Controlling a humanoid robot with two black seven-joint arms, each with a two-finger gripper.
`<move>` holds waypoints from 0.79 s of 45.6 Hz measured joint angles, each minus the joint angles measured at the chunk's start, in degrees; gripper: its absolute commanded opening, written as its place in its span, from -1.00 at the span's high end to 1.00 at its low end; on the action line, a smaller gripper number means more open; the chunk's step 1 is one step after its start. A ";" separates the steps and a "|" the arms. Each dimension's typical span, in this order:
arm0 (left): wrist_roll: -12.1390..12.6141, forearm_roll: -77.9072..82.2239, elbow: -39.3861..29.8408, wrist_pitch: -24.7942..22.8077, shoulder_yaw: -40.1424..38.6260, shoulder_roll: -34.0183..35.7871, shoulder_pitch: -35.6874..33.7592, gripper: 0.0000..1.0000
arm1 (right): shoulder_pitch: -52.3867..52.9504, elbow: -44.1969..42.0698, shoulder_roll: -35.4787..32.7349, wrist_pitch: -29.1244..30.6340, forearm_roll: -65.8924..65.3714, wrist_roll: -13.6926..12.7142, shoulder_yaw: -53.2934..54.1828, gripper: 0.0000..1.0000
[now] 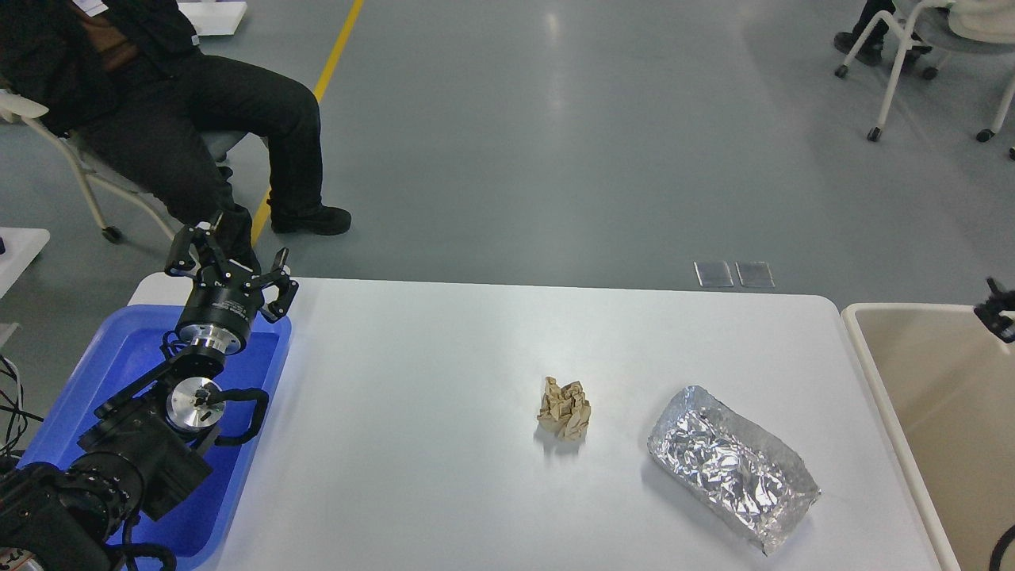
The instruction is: Tidy desktop
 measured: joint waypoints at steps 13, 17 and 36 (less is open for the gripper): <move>0.00 0.00 0.00 0.00 0.00 0.01 0.00 -1.00 | 3.58 1.50 9.05 0.27 4.82 -0.62 4.28 -1.00; 0.00 0.00 0.00 0.00 0.00 0.01 0.00 -1.00 | 3.90 1.65 11.71 0.36 5.32 -0.57 5.06 -1.00; 0.00 -0.01 0.00 0.00 0.00 0.00 0.00 -1.00 | 3.65 2.18 19.67 1.02 5.65 -0.26 5.70 -1.00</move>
